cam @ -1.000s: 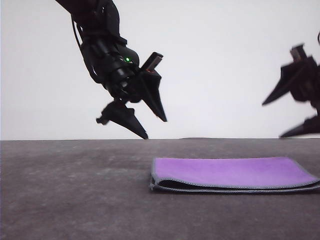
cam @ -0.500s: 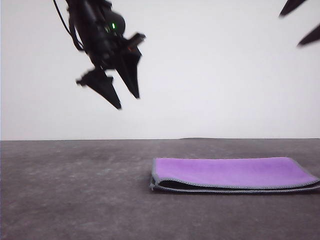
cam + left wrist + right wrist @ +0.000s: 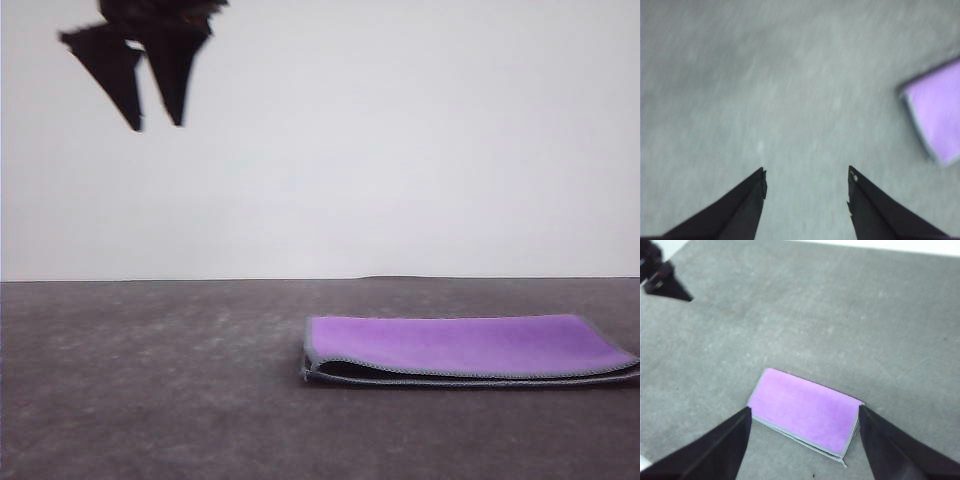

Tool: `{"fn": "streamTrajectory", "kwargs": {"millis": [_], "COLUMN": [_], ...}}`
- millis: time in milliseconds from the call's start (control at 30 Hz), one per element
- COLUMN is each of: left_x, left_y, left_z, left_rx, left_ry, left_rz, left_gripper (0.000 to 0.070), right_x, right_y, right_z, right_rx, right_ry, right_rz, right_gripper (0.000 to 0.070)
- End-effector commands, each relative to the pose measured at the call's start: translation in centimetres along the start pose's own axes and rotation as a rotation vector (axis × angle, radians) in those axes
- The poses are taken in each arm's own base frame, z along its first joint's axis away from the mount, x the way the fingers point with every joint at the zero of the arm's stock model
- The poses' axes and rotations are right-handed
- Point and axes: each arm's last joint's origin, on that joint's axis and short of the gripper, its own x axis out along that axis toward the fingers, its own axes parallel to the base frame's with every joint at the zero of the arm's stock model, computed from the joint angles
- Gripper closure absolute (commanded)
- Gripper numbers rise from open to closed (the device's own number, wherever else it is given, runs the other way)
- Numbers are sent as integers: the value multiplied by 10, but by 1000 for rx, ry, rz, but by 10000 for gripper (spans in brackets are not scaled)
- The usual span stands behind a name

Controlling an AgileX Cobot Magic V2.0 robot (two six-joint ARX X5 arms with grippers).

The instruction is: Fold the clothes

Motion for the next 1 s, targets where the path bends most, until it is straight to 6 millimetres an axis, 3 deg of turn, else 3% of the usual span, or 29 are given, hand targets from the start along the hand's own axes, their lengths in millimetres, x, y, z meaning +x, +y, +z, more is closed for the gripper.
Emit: {"fn": "streamTrajectory", "kwargs": {"millis": [0,167,333,500,667,967], "left_x": [-1,-1,2,3,8,11], "left_y": [-1,6,17,22,21,20], "left_z": [-11,-57,-107,-143,-165,-169], "left_rx": [-12,-59,-122,-170,-188,-178], "left_ry": [34,0,-47,-86,-113,-141], "left_rz": [6,18,35,10,-90,-113], "left_gripper": [390,390,390,390,390,390], "right_x": [-5,-7,10,51,103,183], "right_y": [3,3,-9,-34,-66,-111], "right_z": [2,-6,-13,-28,-57,-91], "right_rx": [2,16,59,162,262,438], "right_ry": [-16,32,74,171,311,454], "right_rz": [-9,-93,-122,-110,-90,46], "right_gripper": [272,271,272,271,271,272]}}
